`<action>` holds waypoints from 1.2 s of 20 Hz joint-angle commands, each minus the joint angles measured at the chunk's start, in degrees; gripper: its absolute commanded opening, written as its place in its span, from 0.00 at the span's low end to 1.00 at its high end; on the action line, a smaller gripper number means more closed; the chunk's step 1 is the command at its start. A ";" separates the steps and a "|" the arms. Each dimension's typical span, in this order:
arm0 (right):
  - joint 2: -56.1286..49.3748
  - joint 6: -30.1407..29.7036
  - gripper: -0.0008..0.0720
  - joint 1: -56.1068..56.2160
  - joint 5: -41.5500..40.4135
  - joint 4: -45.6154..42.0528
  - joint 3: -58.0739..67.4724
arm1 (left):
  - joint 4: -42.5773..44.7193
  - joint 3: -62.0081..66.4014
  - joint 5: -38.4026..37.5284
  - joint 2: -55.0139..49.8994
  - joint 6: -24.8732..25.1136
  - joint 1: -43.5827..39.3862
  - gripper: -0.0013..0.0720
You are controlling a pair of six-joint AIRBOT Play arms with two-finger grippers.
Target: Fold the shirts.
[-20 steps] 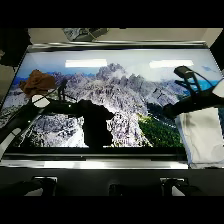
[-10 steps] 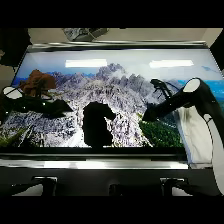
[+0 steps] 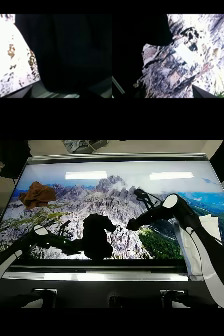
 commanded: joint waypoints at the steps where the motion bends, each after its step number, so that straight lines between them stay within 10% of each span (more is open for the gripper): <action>1: -0.52 0.02 0.97 2.21 -7.41 0.70 -0.02 | -1.31 -2.73 8.79 -0.68 0.76 -4.50 0.82; 2: -1.11 0.02 0.97 3.13 -7.96 0.74 -0.02 | -1.31 -2.75 10.25 -0.90 -0.07 -5.38 0.81; 5: -4.09 -0.02 0.98 6.16 -8.39 0.79 -0.02 | -2.32 -2.60 11.85 -1.88 -1.51 -6.86 0.11; 6: -5.05 -0.28 0.98 7.58 -8.83 0.83 -0.02 | -2.32 -2.47 11.65 -1.62 -1.51 -6.80 0.06; 19: -13.46 -2.36 0.92 18.16 -28.70 4.70 0.00 | -2.10 -2.45 8.63 5.75 -0.50 -3.93 0.06; 20: -13.38 -2.64 0.81 17.88 -28.94 4.76 0.07 | -2.10 -2.43 8.63 6.03 0.33 -3.74 0.06; 21: -13.20 -3.32 0.31 17.22 -27.54 4.09 0.59 | -2.05 -2.34 8.61 6.58 1.11 -3.28 0.06; 22: -12.85 -3.17 0.07 16.41 -25.68 3.26 1.42 | -0.98 -1.75 8.50 7.45 1.51 -2.58 0.06; 24: -11.02 -4.90 0.07 14.69 -22.36 2.25 3.43 | 2.75 0.72 8.15 9.73 1.49 -1.07 0.06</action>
